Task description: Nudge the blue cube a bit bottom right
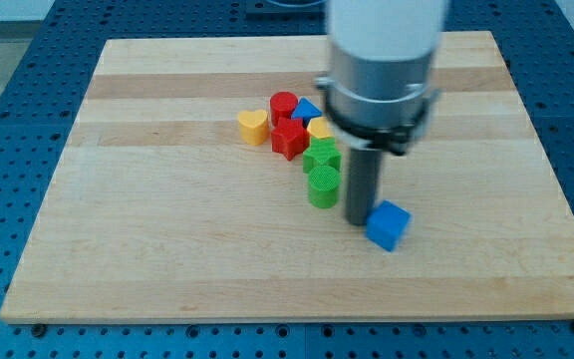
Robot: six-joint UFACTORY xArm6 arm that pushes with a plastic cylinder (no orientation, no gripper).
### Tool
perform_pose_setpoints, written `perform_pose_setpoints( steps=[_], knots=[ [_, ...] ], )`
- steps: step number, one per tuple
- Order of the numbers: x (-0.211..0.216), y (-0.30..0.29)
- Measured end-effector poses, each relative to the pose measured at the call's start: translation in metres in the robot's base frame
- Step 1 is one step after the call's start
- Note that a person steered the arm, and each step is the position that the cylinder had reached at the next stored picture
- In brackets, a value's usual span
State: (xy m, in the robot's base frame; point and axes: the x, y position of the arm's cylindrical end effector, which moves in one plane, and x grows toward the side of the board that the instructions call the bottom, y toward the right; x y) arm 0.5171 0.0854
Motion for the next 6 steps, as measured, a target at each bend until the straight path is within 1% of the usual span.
perform_pose_setpoints(
  steps=[1, 2, 3, 4, 5, 6],
  knots=[
    [0.009, 0.041],
    [0.021, 0.054],
    [0.024, 0.015],
    [0.039, -0.006],
    [0.042, 0.047],
    [0.042, 0.079]
  ],
)
